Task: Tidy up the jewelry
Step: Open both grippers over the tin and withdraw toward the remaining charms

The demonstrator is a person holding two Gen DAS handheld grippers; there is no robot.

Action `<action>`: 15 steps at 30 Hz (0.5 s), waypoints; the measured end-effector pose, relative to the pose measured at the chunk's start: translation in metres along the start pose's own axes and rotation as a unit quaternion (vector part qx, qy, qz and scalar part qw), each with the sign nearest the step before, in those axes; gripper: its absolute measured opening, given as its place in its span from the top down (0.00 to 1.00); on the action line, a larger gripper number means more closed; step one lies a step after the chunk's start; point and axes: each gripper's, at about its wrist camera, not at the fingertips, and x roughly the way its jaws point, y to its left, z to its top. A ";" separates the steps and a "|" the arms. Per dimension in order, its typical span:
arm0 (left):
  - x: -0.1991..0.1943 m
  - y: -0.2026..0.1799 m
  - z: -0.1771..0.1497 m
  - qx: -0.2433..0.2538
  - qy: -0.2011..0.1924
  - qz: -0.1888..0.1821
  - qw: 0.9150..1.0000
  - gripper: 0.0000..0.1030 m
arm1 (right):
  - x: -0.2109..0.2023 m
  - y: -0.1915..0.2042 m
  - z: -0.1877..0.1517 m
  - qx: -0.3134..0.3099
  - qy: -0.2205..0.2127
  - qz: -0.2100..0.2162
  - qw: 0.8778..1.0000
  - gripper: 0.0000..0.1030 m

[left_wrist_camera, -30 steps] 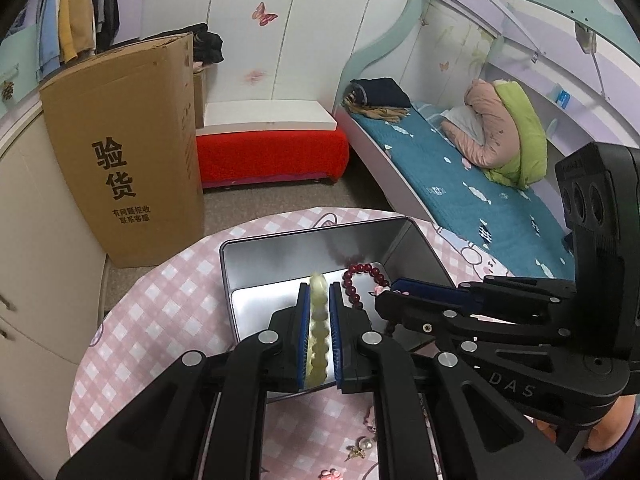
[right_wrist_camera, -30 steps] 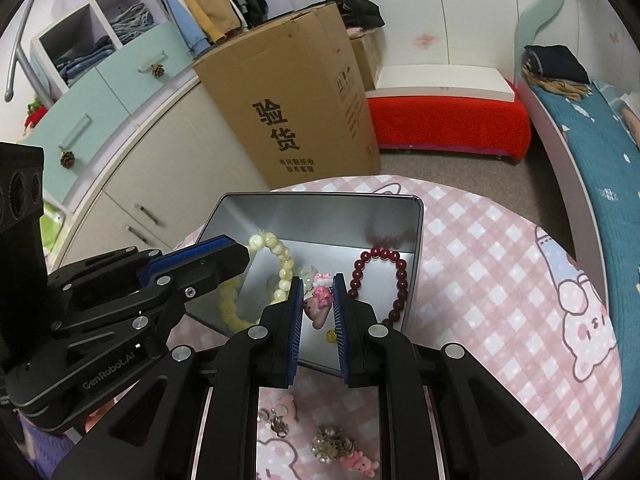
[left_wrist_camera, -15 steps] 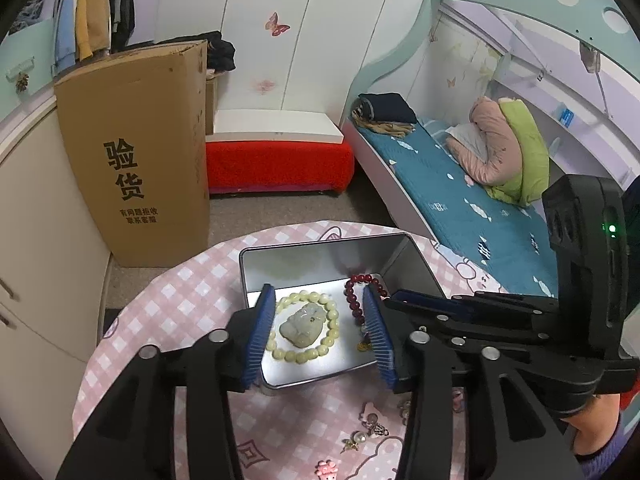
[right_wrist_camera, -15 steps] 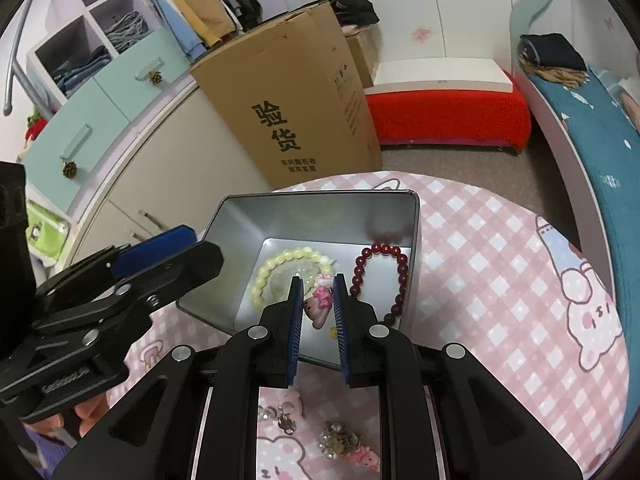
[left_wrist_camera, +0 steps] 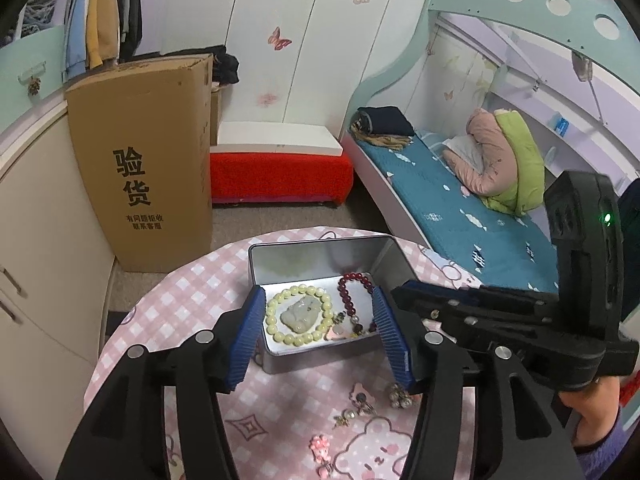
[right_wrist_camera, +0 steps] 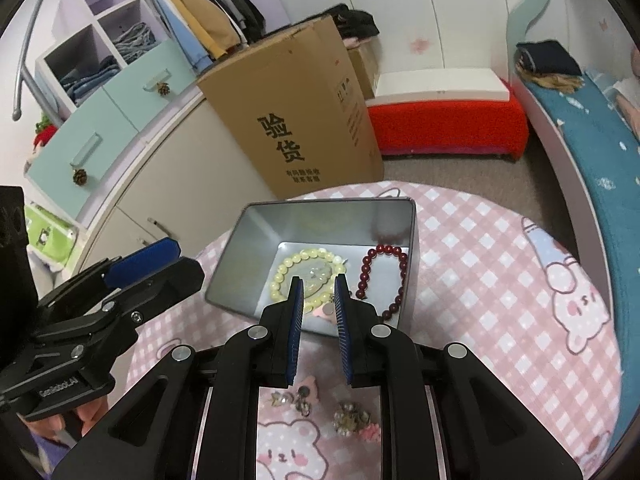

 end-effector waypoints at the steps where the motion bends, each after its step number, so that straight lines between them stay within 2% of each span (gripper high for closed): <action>1: -0.005 -0.002 -0.003 0.002 -0.004 0.001 1.000 0.44 | -0.005 0.001 -0.001 -0.002 -0.004 -0.003 1.000 0.83; 3: -0.014 -0.006 -0.010 0.007 -0.011 0.001 1.000 0.39 | -0.020 0.004 -0.006 -0.011 -0.018 -0.015 1.000 0.83; 7: -0.028 -0.009 -0.029 0.015 -0.018 0.008 1.000 0.39 | -0.042 0.006 -0.023 -0.028 -0.037 -0.043 0.998 0.83; 9: -0.031 -0.011 -0.040 0.016 -0.018 0.017 1.000 0.39 | -0.051 0.004 -0.033 -0.030 -0.046 -0.058 0.997 0.74; 11: -0.033 -0.012 -0.055 0.013 -0.014 0.019 1.000 0.39 | -0.057 -0.001 -0.044 -0.031 -0.052 -0.073 0.995 0.61; 15: -0.027 -0.010 -0.083 0.003 0.005 0.026 1.000 0.39 | -0.060 -0.013 -0.070 -0.027 -0.051 -0.093 0.994 0.59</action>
